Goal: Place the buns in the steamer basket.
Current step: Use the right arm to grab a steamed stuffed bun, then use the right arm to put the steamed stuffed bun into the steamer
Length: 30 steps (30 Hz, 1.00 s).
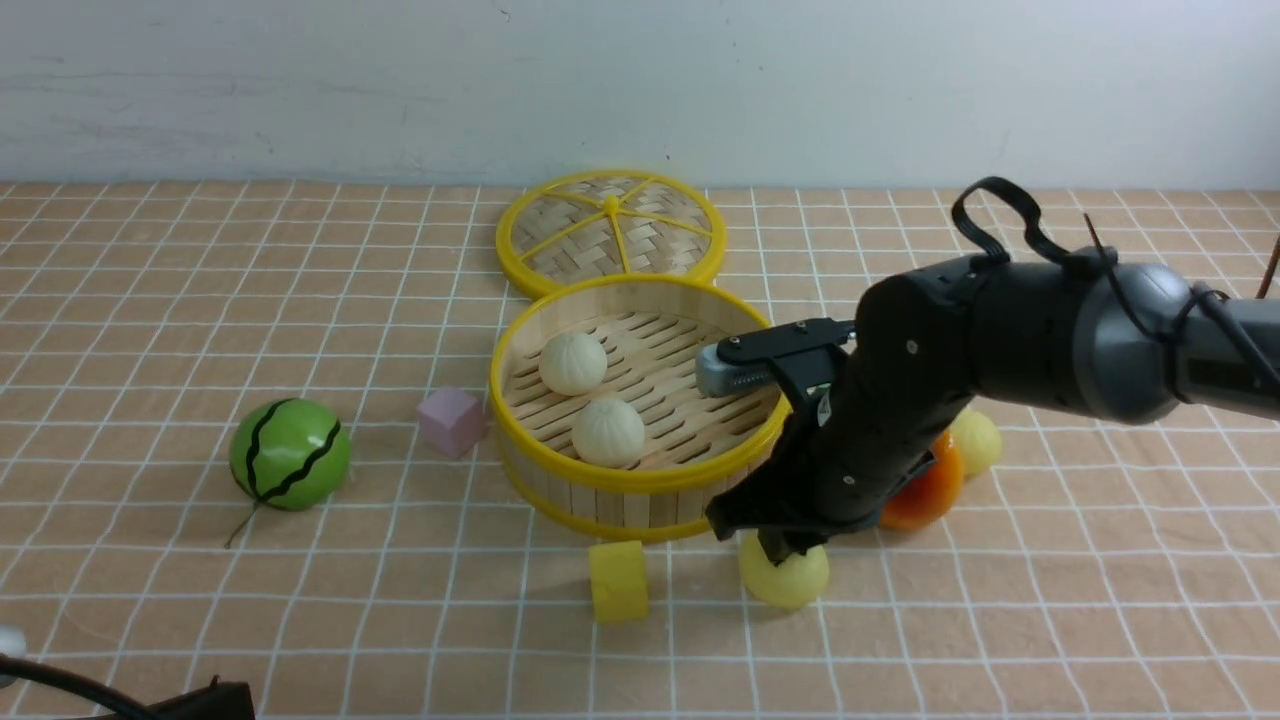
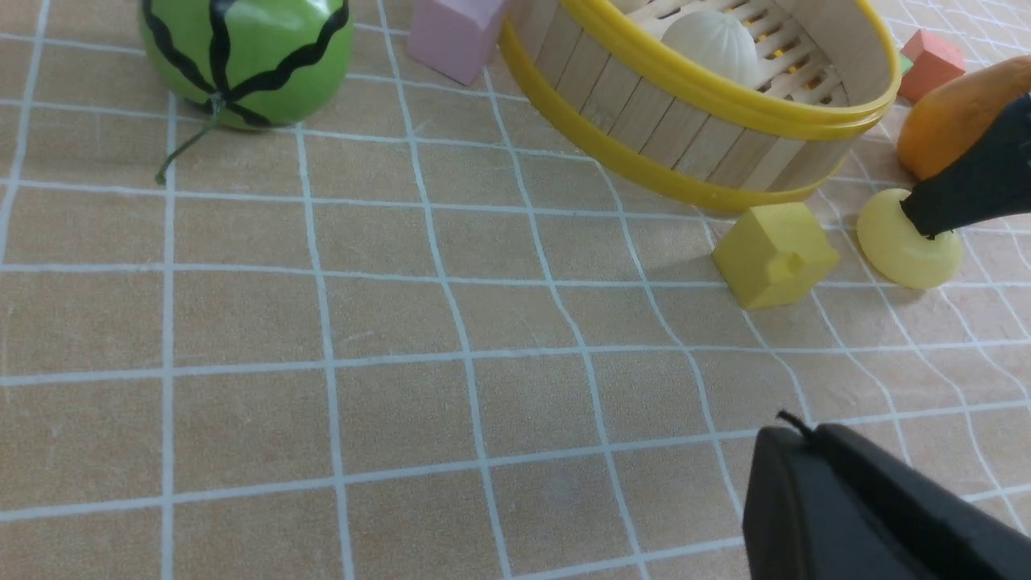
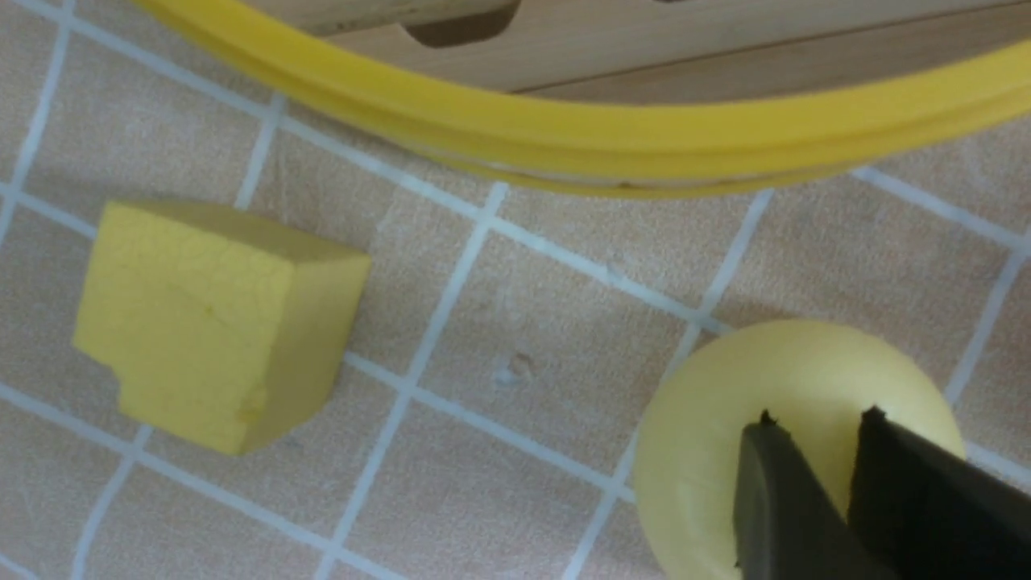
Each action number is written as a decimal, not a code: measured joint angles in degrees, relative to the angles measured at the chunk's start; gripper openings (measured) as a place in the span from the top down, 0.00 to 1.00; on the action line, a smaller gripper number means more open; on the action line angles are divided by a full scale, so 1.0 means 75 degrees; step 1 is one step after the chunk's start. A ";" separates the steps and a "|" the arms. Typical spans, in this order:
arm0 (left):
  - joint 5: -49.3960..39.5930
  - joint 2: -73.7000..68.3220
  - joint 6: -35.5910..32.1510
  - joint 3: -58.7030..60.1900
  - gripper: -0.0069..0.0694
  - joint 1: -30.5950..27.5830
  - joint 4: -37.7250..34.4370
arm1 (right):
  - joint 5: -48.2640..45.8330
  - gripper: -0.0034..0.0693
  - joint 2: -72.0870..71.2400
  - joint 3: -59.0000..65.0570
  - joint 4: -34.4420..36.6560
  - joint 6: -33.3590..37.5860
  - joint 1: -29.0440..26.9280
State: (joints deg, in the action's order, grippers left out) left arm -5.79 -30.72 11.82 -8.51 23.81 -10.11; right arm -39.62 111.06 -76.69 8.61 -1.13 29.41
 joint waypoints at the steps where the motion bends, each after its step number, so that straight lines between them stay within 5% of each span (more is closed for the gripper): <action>1: 0.0000 0.0000 0.0000 0.0000 0.92 0.0000 0.0000 | -0.0007 0.83 0.0006 0.0000 -0.0023 0.0000 0.0000; 6: 0.0000 0.0000 0.0000 0.0000 0.92 0.0000 0.0000 | -0.0016 0.96 -0.0016 0.0000 -0.0025 0.0000 0.0000; 19: 0.0000 0.0000 0.0000 0.0000 0.91 0.0000 0.0000 | -0.0171 0.96 -0.1445 -0.0637 0.0039 0.0091 0.0032; 30: 0.0000 0.0000 0.0000 0.0000 0.91 0.0000 0.0000 | 0.1015 0.91 0.0587 -0.1773 -0.0026 0.0151 0.0032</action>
State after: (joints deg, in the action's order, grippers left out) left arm -5.79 -30.72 11.82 -8.51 23.81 -10.11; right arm -32.01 115.46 -89.99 8.41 0.00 29.65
